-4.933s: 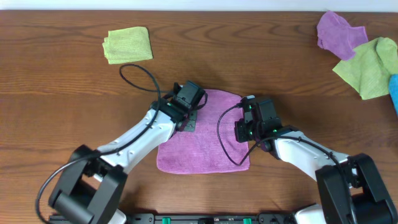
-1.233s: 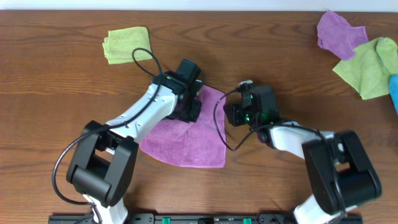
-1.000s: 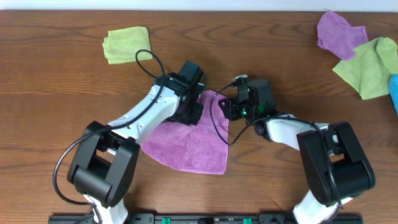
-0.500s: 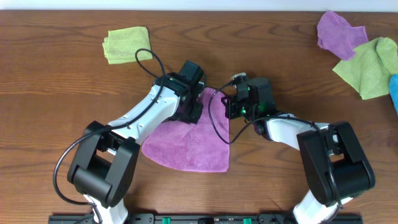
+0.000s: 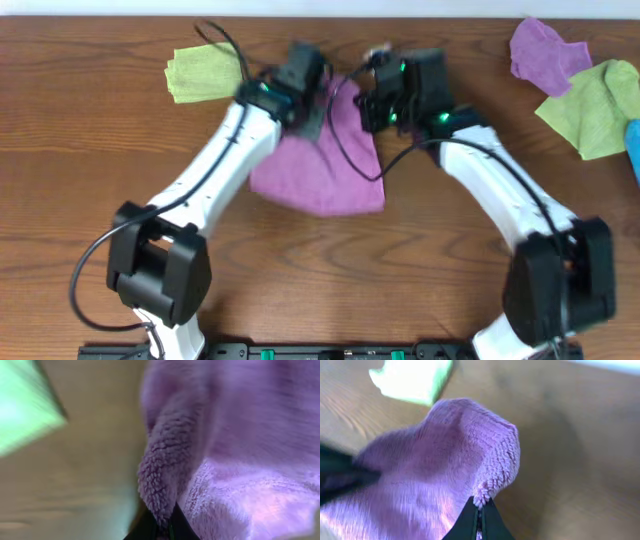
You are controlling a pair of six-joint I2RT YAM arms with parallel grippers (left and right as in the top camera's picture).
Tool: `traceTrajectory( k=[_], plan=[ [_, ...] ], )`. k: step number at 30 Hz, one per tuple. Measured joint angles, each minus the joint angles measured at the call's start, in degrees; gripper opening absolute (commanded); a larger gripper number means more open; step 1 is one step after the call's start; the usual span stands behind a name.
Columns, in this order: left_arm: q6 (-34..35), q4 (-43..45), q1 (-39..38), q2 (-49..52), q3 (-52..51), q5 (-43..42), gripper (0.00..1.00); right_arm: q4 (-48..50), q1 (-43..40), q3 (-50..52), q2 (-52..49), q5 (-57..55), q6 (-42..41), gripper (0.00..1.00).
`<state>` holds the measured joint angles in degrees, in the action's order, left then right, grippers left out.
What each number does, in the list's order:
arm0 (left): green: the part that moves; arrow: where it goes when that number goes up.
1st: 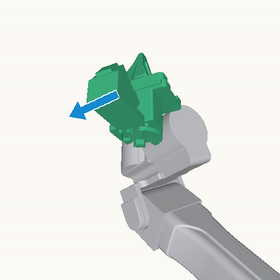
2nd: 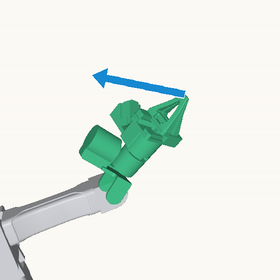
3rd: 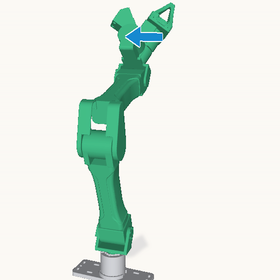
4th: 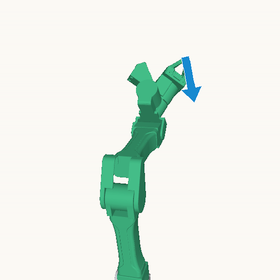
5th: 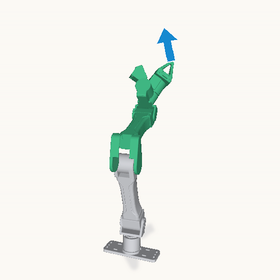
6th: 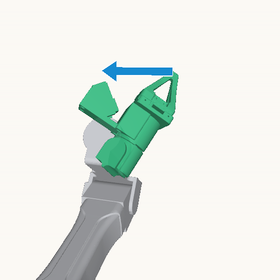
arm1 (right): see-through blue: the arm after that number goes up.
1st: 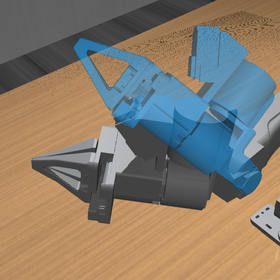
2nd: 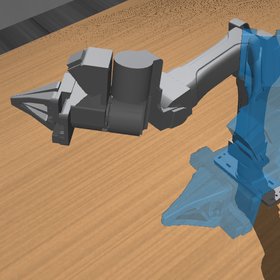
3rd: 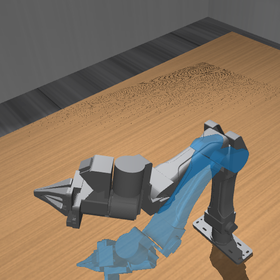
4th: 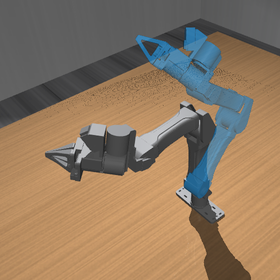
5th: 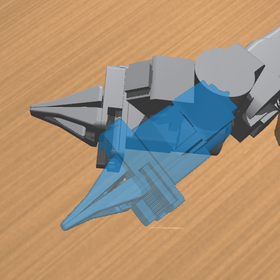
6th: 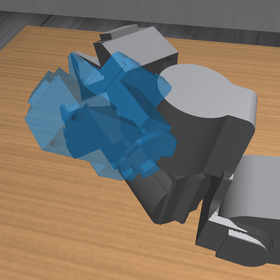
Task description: Fold the cloth
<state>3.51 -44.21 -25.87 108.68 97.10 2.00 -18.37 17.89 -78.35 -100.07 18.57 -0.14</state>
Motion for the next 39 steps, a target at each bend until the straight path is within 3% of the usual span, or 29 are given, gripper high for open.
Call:
traceTrajectory(
  k=[5, 9, 10, 11, 12, 13, 22, 32, 39],
  plan=[
    [-2.51, -9.2, 2.99, -0.09, 11.5, 1.64, 0.06, -8.81, -0.13, -6.47, 8.37, -1.79, 4.59, 0.02],
    [-3.61, -17.84, 2.08, -0.26, 11.85, -0.15, 0.06, -21.64, 1.79, -7.08, 12.85, -2.08, 7.52, 0.01],
    [-3.76, -18.93, 1.66, -0.24, 11.08, -0.96, 0.06, -24.48, 2.64, -7.06, 12.94, -2.21, 7.98, 0.08],
    [-3.8, -19.8, 1.16, -0.26, 9.49, -2.4, 0.06, -28.09, 3.74, -6.99, 12.9, -2.12, 8.37, 0.33],
    [-3.82, -20.22, 0.83, -0.26, 7.8, -3.39, 0.06, -30.47, 4.63, -6.6, 12.66, -2.23, 8.59, 0.7],
    [-3.82, -20.35, 0.52, -0.26, 5.68, -4.17, 0.06, -32.63, 5.86, -5.46, 12.5, -2.34, 8.96, 0.99],
    [-3.48, -13.44, -0.92, 0.07, -14.16, -7.39, 0.06, -29.44, 12.63, 3.82, 12.02, -2.29, 8.81, 0.99],
    [-3.34, -12.37, -0.94, 0.09, -15.98, -8.15, 0.06, -24.35, 11.8, 4.83, 12.04, -5.4, 7.74, 0.99],
    [-3.34, -14.25, -1.18, 0.09, -16.02, -9.11, 0.06, -16.87, 4.68, 19.32, 12.02, -5.92, 6.4, 0.96]
  ],
)
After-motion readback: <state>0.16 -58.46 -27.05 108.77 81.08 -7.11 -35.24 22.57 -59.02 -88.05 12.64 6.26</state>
